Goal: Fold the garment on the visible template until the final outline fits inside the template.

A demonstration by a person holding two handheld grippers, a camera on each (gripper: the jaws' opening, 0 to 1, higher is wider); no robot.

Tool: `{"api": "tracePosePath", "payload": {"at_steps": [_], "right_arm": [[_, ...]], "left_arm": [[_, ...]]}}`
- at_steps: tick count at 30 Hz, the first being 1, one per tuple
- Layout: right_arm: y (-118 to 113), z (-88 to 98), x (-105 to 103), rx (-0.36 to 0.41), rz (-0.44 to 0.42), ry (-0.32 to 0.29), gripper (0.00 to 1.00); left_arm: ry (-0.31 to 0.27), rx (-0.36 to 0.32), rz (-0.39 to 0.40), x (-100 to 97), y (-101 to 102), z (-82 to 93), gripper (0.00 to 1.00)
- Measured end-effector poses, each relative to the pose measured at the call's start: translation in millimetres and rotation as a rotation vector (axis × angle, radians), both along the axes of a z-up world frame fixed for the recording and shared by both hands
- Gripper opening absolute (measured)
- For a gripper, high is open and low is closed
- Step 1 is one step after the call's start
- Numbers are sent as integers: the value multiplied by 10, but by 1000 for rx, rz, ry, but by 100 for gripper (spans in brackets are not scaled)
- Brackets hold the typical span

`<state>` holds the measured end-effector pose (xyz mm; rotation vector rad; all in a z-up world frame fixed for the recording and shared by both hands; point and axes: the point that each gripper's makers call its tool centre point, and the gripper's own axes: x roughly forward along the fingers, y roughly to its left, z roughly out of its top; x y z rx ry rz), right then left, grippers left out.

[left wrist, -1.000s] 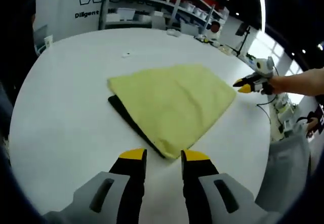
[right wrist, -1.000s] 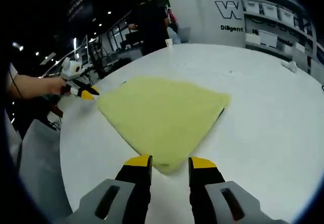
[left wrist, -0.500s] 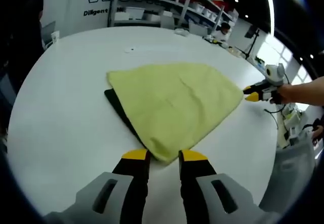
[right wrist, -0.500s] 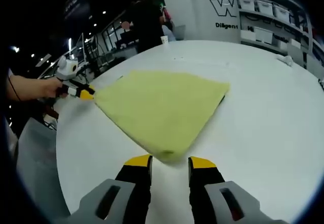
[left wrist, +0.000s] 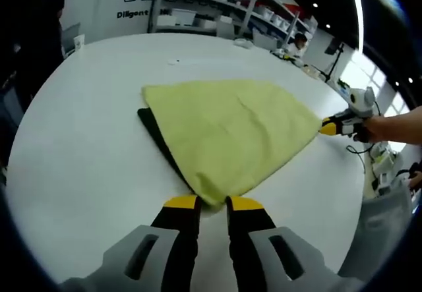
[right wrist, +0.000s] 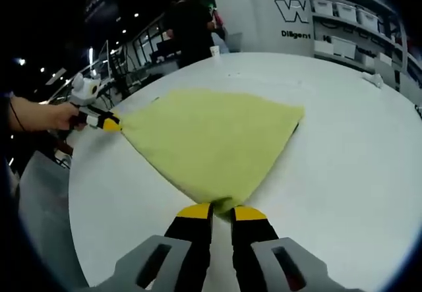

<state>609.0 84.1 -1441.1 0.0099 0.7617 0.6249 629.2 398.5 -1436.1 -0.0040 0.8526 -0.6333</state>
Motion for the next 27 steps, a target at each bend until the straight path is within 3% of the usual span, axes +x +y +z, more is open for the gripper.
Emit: {"api": "tracePosePath", "payload": {"at_steps": [4,8,14,23,27], "right_arm": [[25,4,-2,26,-12,-5,8],[-10,-15,0,-12,3,-15,0],[-39,42,29,-22,17,-43,0],[-223,122,18,-68,78,-62,0],[-267,114,-26,-101,132,-67,0]], "left_arm": [[2,-6,-3,-19,5,-10,11],[6,-9,1,-19,9,-10,7],[-5,-15,-12,-33,53,14,3],[-45,8,-112,-21,141,55,1],[-76,45,-193,-24,174,53,1]]}}
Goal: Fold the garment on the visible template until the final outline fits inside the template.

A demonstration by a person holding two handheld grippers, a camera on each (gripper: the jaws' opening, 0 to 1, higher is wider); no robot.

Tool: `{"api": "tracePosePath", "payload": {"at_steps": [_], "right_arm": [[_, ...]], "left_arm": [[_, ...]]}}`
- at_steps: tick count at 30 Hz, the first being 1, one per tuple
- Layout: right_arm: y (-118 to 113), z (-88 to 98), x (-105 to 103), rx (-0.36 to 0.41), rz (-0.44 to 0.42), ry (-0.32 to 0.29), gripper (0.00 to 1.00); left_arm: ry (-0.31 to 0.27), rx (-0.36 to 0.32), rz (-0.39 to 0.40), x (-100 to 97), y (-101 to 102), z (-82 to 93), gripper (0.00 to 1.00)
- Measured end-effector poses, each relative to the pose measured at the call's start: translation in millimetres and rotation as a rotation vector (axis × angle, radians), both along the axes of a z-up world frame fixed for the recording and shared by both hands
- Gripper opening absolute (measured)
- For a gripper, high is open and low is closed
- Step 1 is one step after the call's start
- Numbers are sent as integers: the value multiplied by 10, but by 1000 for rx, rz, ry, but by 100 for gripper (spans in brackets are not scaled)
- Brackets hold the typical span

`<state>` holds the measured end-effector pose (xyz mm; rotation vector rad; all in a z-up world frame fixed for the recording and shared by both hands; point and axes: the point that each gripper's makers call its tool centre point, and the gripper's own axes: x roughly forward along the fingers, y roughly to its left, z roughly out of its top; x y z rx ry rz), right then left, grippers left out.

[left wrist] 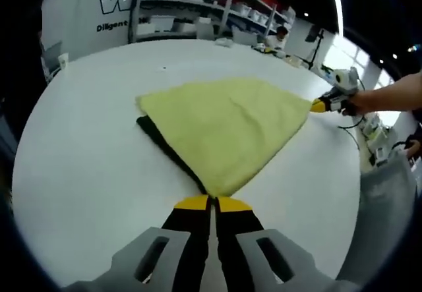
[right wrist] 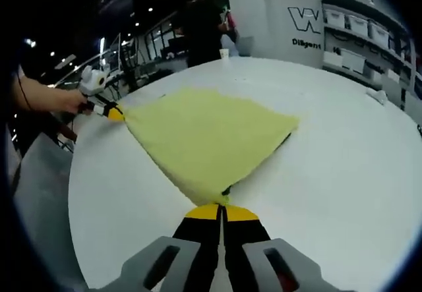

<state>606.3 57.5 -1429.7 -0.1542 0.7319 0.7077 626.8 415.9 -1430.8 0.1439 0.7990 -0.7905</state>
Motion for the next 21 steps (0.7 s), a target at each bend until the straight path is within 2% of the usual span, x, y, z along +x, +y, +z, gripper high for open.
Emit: {"api": "tracePosePath", "payload": {"at_steps": [2,3,4,5,7,8,9,11,12,13,14,15,16,18,19,21], "right_arm": [[1,-44,-54,-31,47,9,0],[-8,-64,-73,-53,67,9,0],[-31,-79,-93,-68,74,7,0],[-38,-83,-99,-55,68,14,0],[-60,-94,-103,-56,69,18,0],[-47,-63,-97,-30,50,25,0],[2,-32,-101,12,33,35,0],[36,-46,-141,32,17,70,0],[87,-22,-141,39,28,47,0],[125,-24,-149,62,15,63,3],[162,-49,-177,81,-3,95,9],[208,-64,-180,76,15,86,16],[254,-69,-193,70,32,78,17],[301,-110,-183,68,32,82,12],[309,-130,-158,54,30,73,11],[361,-128,-132,71,27,73,9]], "left_arm": [[-4,7,-34,-17,3,-12,1],[-35,41,-89,-24,22,-27,1],[-43,75,-117,-41,48,-58,1],[-54,113,-156,-67,76,-87,1],[-88,110,-211,-70,57,-57,1],[-108,96,-232,-75,17,-19,2],[-120,145,-243,-68,60,-17,2],[-97,145,-223,-82,40,-26,5],[-94,150,-205,-71,52,-41,11],[-88,154,-199,-73,60,-57,22],[-78,149,-196,-89,67,-73,27],[-71,149,-190,-93,79,-88,27],[-73,159,-192,-97,96,-105,23],[-80,168,-208,-104,105,-116,10],[-81,154,-205,-100,88,-112,5],[-83,155,-198,-83,83,-105,3]]}}
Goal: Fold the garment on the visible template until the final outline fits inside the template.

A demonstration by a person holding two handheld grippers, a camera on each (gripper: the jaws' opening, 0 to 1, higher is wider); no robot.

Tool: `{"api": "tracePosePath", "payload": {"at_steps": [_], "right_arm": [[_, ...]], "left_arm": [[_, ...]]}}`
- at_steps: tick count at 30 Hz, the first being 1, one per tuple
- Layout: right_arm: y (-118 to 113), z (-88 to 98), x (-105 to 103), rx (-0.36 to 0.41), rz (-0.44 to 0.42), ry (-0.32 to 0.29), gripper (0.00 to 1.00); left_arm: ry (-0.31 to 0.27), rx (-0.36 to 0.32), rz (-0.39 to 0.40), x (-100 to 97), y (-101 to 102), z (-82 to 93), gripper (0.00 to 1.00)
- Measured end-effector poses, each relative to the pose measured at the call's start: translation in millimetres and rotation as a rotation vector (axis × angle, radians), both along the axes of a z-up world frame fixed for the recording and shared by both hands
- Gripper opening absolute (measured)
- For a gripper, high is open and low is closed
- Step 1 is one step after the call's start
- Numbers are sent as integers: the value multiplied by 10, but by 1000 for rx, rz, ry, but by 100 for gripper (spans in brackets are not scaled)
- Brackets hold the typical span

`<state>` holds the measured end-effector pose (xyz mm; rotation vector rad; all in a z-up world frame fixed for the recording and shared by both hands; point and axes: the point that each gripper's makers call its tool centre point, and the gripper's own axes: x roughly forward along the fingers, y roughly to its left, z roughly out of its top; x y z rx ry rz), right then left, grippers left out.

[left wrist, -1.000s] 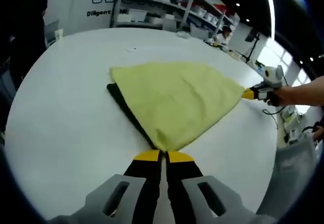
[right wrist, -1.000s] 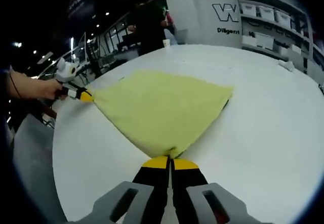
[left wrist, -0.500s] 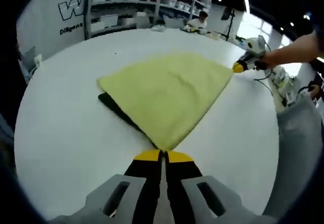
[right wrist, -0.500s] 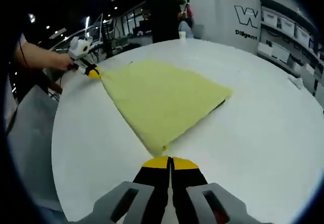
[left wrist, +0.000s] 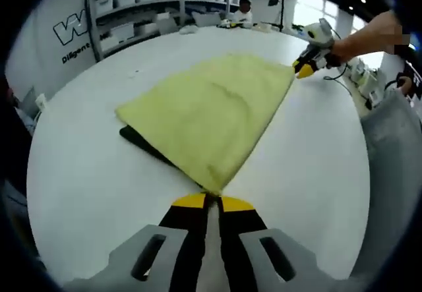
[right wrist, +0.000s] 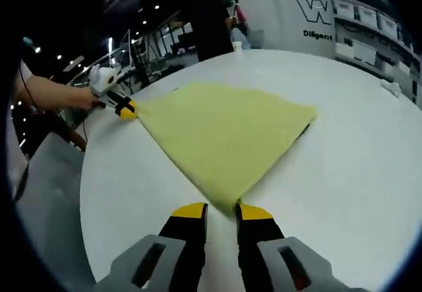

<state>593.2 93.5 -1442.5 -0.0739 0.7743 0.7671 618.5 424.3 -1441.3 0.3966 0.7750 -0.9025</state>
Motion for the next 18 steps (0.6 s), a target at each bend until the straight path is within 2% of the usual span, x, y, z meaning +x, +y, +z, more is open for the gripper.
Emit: {"api": "tracePosePath", "payload": {"at_steps": [2,5,6,7,9,10,13,14,15,16,18], "right_arm": [[9,15,2,-30,44,-30,0],[-32,58,-1,-14,48,-38,0],[-39,57,1,-23,60,-45,0],[-108,34,-2,-70,85,-55,0],[-134,48,-13,-62,91,-50,0],[-171,47,-3,-99,117,-73,0],[-179,61,-18,-84,110,-58,0],[-185,51,-32,-109,132,-63,0],[-169,55,-37,-97,125,-53,0],[-152,58,-44,-102,127,-52,0],[-139,69,-33,-86,121,-51,0]], "left_arm": [[3,-1,-7,-1,-5,-1,0],[-2,7,-26,-22,16,-2,0],[-11,15,-37,-29,37,-3,0],[-19,22,-44,-31,52,-2,0],[-25,23,-51,-29,81,-5,0],[-36,27,-56,-19,91,-2,0],[-34,30,-62,-24,82,-1,0],[-19,24,-59,-45,74,1,0],[1,-30,-60,-94,-13,45,0],[13,-16,-48,-100,-7,38,4],[74,1,28,-138,24,-42,27]]}}
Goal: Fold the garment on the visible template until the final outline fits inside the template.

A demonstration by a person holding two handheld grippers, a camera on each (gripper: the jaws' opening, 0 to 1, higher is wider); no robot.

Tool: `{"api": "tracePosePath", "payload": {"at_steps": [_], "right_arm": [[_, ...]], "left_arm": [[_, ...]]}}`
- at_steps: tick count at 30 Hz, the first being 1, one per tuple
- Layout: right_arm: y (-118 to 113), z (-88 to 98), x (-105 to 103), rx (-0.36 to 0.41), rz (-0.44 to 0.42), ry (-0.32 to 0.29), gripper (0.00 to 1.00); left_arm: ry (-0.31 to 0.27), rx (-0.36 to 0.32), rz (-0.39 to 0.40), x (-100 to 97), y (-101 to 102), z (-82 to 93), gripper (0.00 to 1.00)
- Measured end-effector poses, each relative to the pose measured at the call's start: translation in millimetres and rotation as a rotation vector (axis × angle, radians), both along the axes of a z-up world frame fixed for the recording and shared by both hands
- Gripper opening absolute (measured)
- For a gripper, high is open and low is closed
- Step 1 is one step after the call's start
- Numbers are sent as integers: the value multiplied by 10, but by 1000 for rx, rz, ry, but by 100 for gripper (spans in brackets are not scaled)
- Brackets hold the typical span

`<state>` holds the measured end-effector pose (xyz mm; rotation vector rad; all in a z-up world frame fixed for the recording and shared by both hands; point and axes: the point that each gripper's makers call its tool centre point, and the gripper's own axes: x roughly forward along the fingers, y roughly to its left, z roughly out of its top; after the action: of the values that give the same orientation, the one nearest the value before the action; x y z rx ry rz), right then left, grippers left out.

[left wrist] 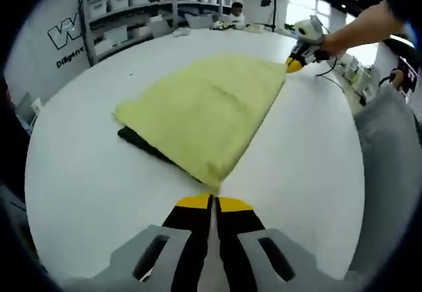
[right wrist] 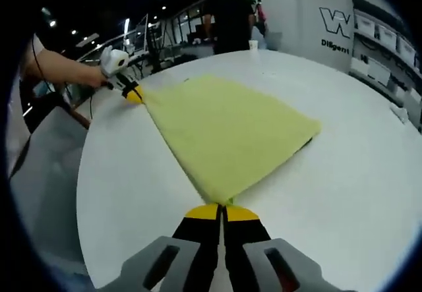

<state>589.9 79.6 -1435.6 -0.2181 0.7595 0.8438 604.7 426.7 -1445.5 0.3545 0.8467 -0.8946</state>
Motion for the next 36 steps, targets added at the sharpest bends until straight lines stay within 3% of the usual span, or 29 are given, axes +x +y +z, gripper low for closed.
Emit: {"api": "tracePosePath", "payload": {"at_steps": [1,2,3,4,7,10,11,13,19,25,28,30,33,36], "right_arm": [[13,-10,-10,-2,-5,11,0],[19,-17,-13,-10,-2,8,0],[12,-30,3,-9,-12,17,0],[15,-38,7,-8,-20,22,0],[47,-30,14,-4,-17,21,0],[46,-40,22,-16,-13,16,0],[37,-42,18,-17,-12,18,0],[18,-42,20,-28,0,11,0],[-58,-34,41,-47,19,2,0],[-53,-35,5,-61,29,3,0],[-64,-40,-17,-82,37,13,0],[-86,-32,-66,-105,45,43,0],[-151,92,-37,-118,38,15,1],[-160,257,90,-112,0,-40,1]], "left_arm": [[13,-85,51,28,-79,69,34],[22,-85,77,52,-59,47,33],[-5,-66,74,101,-41,28,30],[-8,-63,86,106,-53,25,23],[8,-110,125,157,-134,33,15],[-12,-81,116,170,-126,14,7],[-14,-92,103,162,-134,28,7],[-57,-43,32,156,-92,40,6],[-108,29,-111,163,-53,46,4],[-110,49,-135,156,-12,51,6],[-94,78,-111,134,110,30,3],[-103,72,-66,188,184,72,3],[-157,16,31,364,202,264,6],[-182,-105,47,410,-48,496,5]]}}
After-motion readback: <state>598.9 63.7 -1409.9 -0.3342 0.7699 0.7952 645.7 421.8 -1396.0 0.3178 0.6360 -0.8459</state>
